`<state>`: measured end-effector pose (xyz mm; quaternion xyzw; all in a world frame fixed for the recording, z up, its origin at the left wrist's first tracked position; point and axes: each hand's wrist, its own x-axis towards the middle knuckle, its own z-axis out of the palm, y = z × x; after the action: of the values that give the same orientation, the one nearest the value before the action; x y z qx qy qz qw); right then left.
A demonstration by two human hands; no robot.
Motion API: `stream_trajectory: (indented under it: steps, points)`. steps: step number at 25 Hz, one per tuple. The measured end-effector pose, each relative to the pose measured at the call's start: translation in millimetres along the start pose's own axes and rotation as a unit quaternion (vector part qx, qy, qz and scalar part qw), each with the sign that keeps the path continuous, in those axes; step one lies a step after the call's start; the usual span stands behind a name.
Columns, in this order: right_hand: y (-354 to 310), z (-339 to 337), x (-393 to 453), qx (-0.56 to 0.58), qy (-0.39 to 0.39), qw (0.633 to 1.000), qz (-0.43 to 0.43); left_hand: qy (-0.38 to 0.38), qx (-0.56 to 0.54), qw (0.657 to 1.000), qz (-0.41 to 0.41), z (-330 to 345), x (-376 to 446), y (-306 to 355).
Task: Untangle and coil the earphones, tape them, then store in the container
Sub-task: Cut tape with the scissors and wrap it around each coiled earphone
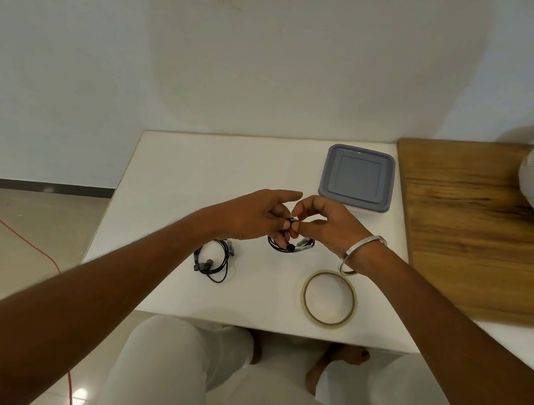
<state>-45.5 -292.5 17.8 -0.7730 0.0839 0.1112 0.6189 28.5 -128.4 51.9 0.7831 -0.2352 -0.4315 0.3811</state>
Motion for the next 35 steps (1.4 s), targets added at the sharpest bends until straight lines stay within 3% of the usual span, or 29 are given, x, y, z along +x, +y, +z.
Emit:
stream_trajectory:
  steps: [18,22,26,35]
  points:
    - [-3.0,4.9,-2.7,0.004,0.030,0.999,-0.012,0.071,-0.035,0.997,0.014,5.1,-6.8,2.4]
    - [-2.2,2.1,-5.6,0.070,0.039,0.997,-0.001,0.033,-0.036,0.999,0.004,1.9,-8.9,2.7]
    - [-0.7,2.2,-7.6,0.145,0.009,0.988,0.048,0.054,-0.021,0.998,-0.001,1.8,-5.6,-2.3]
    - [1.2,1.0,-8.6,0.216,-0.012,0.974,0.065,0.061,-0.016,0.998,-0.007,1.2,-2.4,-4.0]
